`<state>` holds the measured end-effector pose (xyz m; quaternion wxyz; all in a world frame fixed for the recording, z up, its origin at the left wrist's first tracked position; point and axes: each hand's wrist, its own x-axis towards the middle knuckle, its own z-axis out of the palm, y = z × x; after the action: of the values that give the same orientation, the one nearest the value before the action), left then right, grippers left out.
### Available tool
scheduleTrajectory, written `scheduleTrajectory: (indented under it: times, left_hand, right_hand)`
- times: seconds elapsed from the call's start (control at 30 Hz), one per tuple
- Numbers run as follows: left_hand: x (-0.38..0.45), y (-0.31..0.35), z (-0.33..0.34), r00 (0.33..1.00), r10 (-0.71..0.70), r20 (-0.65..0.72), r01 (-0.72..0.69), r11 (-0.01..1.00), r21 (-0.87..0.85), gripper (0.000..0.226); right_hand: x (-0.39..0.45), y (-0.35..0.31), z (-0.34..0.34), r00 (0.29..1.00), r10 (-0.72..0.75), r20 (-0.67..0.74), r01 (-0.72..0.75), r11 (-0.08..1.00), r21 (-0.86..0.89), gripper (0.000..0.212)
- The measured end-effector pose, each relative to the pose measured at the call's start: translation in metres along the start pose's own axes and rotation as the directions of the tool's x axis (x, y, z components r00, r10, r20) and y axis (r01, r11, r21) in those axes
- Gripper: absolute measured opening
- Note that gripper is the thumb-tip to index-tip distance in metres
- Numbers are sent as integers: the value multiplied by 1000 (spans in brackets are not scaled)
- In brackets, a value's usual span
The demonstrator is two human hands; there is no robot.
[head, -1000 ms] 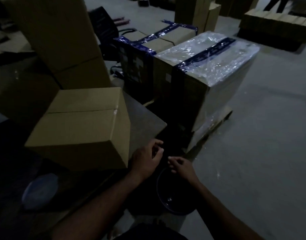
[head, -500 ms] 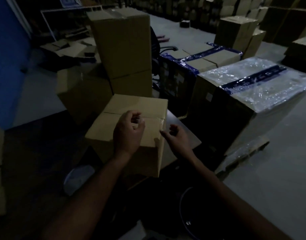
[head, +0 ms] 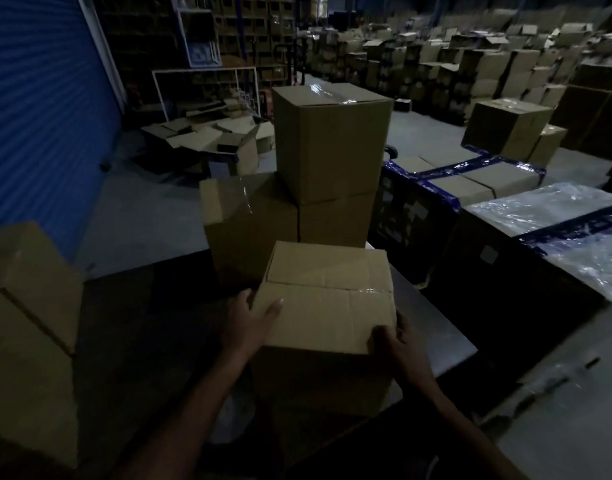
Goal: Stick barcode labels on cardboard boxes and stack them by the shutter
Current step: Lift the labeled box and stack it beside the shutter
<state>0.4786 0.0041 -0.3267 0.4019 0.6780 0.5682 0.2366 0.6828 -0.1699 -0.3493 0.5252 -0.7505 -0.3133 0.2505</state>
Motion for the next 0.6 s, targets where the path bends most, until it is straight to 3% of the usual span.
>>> scheduleTrajectory:
  times: [0.13, 0.3, 0.4, 0.5, 0.6]
  left_hand:
    - [-17, -10, -54, 996, 79, -31, -80, 997, -24, 35]
    - [-28, -3, -118, 959, 188, -212, -224, 961, -162, 39]
    - [-35, 11, -154, 872, 280, -401, -358, 925, -131, 39]
    - [-33, 15, -181, 781, 333, -529, -464, 876, -134, 50]
    - [-23, 19, -201, 783, 287, -551, -497, 822, -279, 45]
  right_hand:
    - [-9, -18, 24, 999, -38, -29, 39, 998, 51, 30]
    - [-19, -71, 46, 998, -62, -10, 62, 990, 128, 29]
    - [-22, -113, 58, 994, -105, 11, 99, 960, 263, 34]
    - [-23, -148, 68, 981, -193, 22, 175, 927, 331, 51]
    - [-14, -177, 76, 956, -292, 29, 267, 909, 321, 60]
